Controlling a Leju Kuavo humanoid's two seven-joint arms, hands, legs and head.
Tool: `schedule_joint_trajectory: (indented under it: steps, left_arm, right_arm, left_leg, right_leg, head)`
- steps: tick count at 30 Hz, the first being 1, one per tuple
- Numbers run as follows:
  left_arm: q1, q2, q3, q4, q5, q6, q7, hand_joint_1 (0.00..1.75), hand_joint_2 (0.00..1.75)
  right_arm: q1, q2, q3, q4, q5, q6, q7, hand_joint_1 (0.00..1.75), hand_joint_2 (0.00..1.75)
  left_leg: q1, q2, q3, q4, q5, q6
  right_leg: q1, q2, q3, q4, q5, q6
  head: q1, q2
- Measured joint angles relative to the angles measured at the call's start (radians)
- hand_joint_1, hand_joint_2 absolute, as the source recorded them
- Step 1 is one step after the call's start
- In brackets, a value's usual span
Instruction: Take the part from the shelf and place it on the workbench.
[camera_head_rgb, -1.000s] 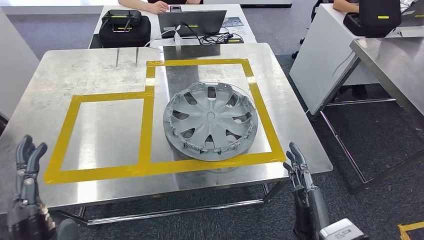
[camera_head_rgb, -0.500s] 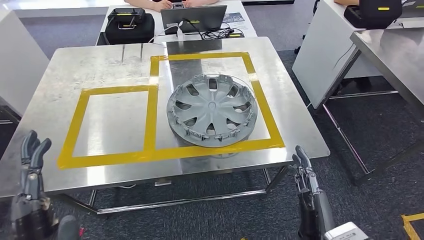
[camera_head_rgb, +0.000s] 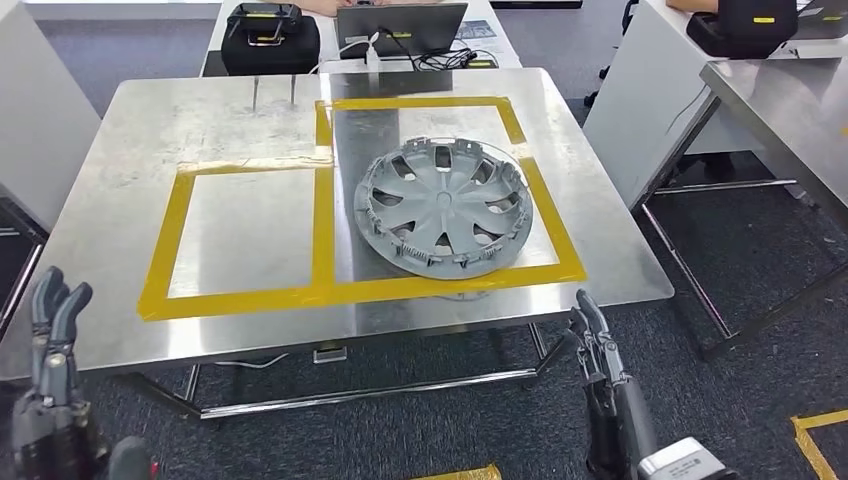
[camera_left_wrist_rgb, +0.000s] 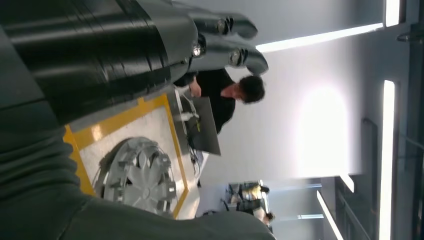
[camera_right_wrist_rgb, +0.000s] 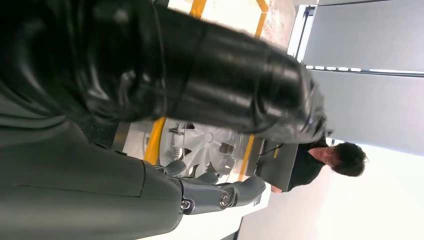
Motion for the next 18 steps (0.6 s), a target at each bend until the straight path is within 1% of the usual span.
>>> schedule_joint_trajectory:
  steps: [1, 2, 3, 4, 5, 6, 7, 8, 9, 10, 11, 12, 13, 14, 15, 16, 17, 18]
  left_arm:
    - [0.000, 0.000, 0.000, 0.000, 0.002, 0.000, -0.002, 0.00, 0.00]
    - [0.001, 0.000, 0.000, 0.000, 0.004, 0.000, -0.003, 0.00, 0.00]
    - [0.001, 0.000, 0.000, 0.001, 0.005, 0.000, -0.004, 0.00, 0.00]
    - [0.001, 0.000, 0.000, 0.001, 0.007, 0.000, -0.006, 0.00, 0.00]
    - [0.001, 0.000, 0.000, 0.001, 0.008, 0.000, -0.008, 0.00, 0.00]
    - [0.001, 0.000, 0.000, 0.001, 0.011, 0.000, -0.012, 0.00, 0.00]
    - [0.001, 0.000, 0.000, 0.001, 0.014, 0.000, -0.015, 0.00, 0.00]
    - [0.001, 0.000, 0.000, 0.001, 0.017, 0.000, -0.019, 0.00, 0.00]
    - [0.001, 0.000, 0.000, 0.001, 0.020, 0.000, -0.021, 0.00, 0.00]
    - [0.001, 0.000, 0.000, 0.001, 0.024, 0.000, -0.024, 0.00, 0.00]
    - [0.001, 0.000, 0.000, 0.001, 0.028, 0.000, -0.027, 0.00, 0.00]
    - [0.001, 0.000, 0.000, 0.000, 0.033, 0.000, -0.031, 0.00, 0.00]
    - [0.001, 0.000, 0.000, 0.000, 0.039, 0.000, -0.034, 0.00, 0.00]
    - [0.001, 0.000, 0.000, -0.001, 0.045, 0.000, -0.038, 0.00, 0.00]
    - [0.001, 0.000, 0.000, -0.001, 0.051, 0.000, -0.041, 0.00, 0.00]
    - [0.001, 0.000, 0.000, -0.001, 0.059, 0.000, -0.044, 0.00, 0.00]
    - [0.001, 0.000, 0.000, 0.000, 0.069, 0.000, -0.048, 0.00, 0.00]
    - [0.002, 0.000, 0.000, 0.000, 0.081, 0.000, -0.052, 0.00, 0.00]
  right_arm:
    - [-0.001, 0.000, 0.000, 0.000, -0.002, 0.000, 0.000, 0.00, 0.00]
    - [-0.002, 0.000, 0.000, 0.000, -0.004, 0.001, 0.000, 0.00, 0.00]
    - [-0.002, 0.000, 0.000, 0.000, -0.006, 0.001, 0.000, 0.00, 0.00]
    - [-0.002, 0.000, 0.000, 0.000, -0.009, 0.002, -0.002, 0.00, 0.00]
    - [-0.003, 0.000, 0.000, 0.000, -0.012, 0.002, -0.005, 0.00, 0.00]
    - [-0.004, 0.000, 0.000, 0.000, -0.016, 0.002, -0.010, 0.00, 0.00]
    - [-0.005, -0.001, 0.000, 0.000, -0.022, 0.002, -0.017, 0.00, 0.00]
    - [-0.006, -0.002, 0.000, 0.000, -0.030, 0.003, -0.025, 0.00, 0.00]
    - [-0.007, -0.003, 0.000, 0.000, -0.038, 0.004, -0.033, 0.00, 0.00]
    - [-0.008, -0.004, 0.000, 0.000, -0.045, 0.004, -0.041, 0.00, 0.00]
    - [-0.008, -0.005, 0.000, -0.001, -0.050, 0.005, -0.047, 0.00, 0.00]
    - [-0.008, -0.006, 0.000, -0.001, -0.055, 0.005, -0.054, 0.00, 0.00]
    - [-0.008, -0.006, 0.000, -0.001, -0.060, 0.004, -0.059, 0.00, 0.00]
    - [-0.007, -0.006, 0.000, -0.002, -0.063, 0.004, -0.064, 0.00, 0.00]
    - [-0.007, -0.006, 0.000, -0.002, -0.066, 0.004, -0.068, 0.00, 0.00]
    - [-0.006, -0.006, 0.000, -0.001, -0.068, 0.004, -0.070, 0.00, 0.00]
    - [-0.004, -0.006, 0.000, -0.001, -0.071, 0.004, -0.072, 0.00, 0.00]
    - [-0.003, -0.006, 0.000, -0.001, -0.073, 0.004, -0.073, 0.00, 0.00]
  left_leg:
    - [-0.003, 0.000, -0.005, 0.000, 0.004, 0.005]
    - [-0.006, 0.001, -0.011, 0.000, 0.007, 0.010]
    - [-0.010, 0.000, -0.016, 0.001, 0.010, 0.014]
    - [-0.015, 0.000, -0.020, 0.001, 0.012, 0.017]
    - [-0.020, 0.000, -0.021, 0.001, 0.014, 0.020]
    - [-0.025, -0.001, -0.022, 0.000, 0.016, 0.021]
    - [-0.028, -0.001, -0.021, -0.001, 0.018, 0.022]
    - [-0.030, 0.000, -0.022, -0.001, 0.020, 0.022]
    - [-0.029, 0.003, -0.025, -0.003, 0.022, 0.019]
    - [-0.026, 0.006, -0.027, -0.005, 0.025, 0.015]
    - [-0.025, 0.010, -0.028, -0.008, 0.028, 0.010]
    - [-0.024, 0.014, -0.028, -0.012, 0.030, 0.005]
    - [-0.024, 0.015, -0.030, -0.010, 0.027, 0.000]
    - [-0.025, 0.016, -0.038, 0.008, 0.013, -0.004]
    - [-0.025, 0.015, -0.056, 0.047, -0.012, -0.007]
    - [-0.023, 0.015, -0.081, 0.103, -0.043, -0.011]
    - [-0.020, 0.015, -0.108, 0.166, -0.074, -0.014]
    - [-0.018, 0.015, -0.129, 0.215, -0.090, -0.018]
  right_leg:
    - [0.000, 0.000, -0.031, 0.067, -0.033, 0.001]
    - [0.001, 0.000, -0.062, 0.136, -0.060, 0.001]
    - [0.002, 0.000, -0.082, 0.182, -0.070, -0.003]
    - [0.005, 0.000, -0.086, 0.194, -0.063, -0.009]
    - [0.010, 0.000, -0.069, 0.166, -0.039, -0.019]
    - [0.018, 0.001, -0.037, 0.106, -0.006, -0.033]
    - [0.026, 0.001, -0.002, 0.037, 0.019, -0.052]
    - [0.033, 0.001, 0.026, -0.024, 0.035, -0.067]
    - [0.040, 0.001, 0.042, -0.064, 0.039, -0.078]
    - [0.043, 0.002, 0.047, -0.083, 0.035, -0.085]
    - [0.046, 0.004, 0.047, -0.095, 0.037, -0.086]
    - [0.044, 0.009, 0.057, -0.108, 0.045, -0.085]
    - [0.041, 0.013, 0.068, -0.125, 0.054, -0.082]
    - [0.036, 0.017, 0.078, -0.141, 0.064, -0.078]
    - [0.031, 0.021, 0.087, -0.153, 0.074, -0.074]
    - [0.031, 0.024, 0.085, -0.157, 0.079, -0.072]
    - [0.030, 0.029, 0.083, -0.156, 0.081, -0.072]
    - [0.030, 0.034, 0.080, -0.153, 0.083, -0.071]
  head:
    - [0.008, 0.000]
    - [0.016, 0.000]
    - [0.021, 0.000]
    - [0.025, 0.000]
    - [0.030, 0.000]
    - [0.033, 0.000]
    - [0.034, 0.000]
    - [0.033, 0.000]
    - [0.032, 0.000]
    - [0.033, 0.000]
    - [0.036, 0.000]
    - [0.041, 0.000]
    - [0.042, 0.000]
    - [0.039, 0.000]
    - [0.034, 0.000]
    - [0.026, 0.000]
    - [0.020, 0.000]
    - [0.016, 0.000]
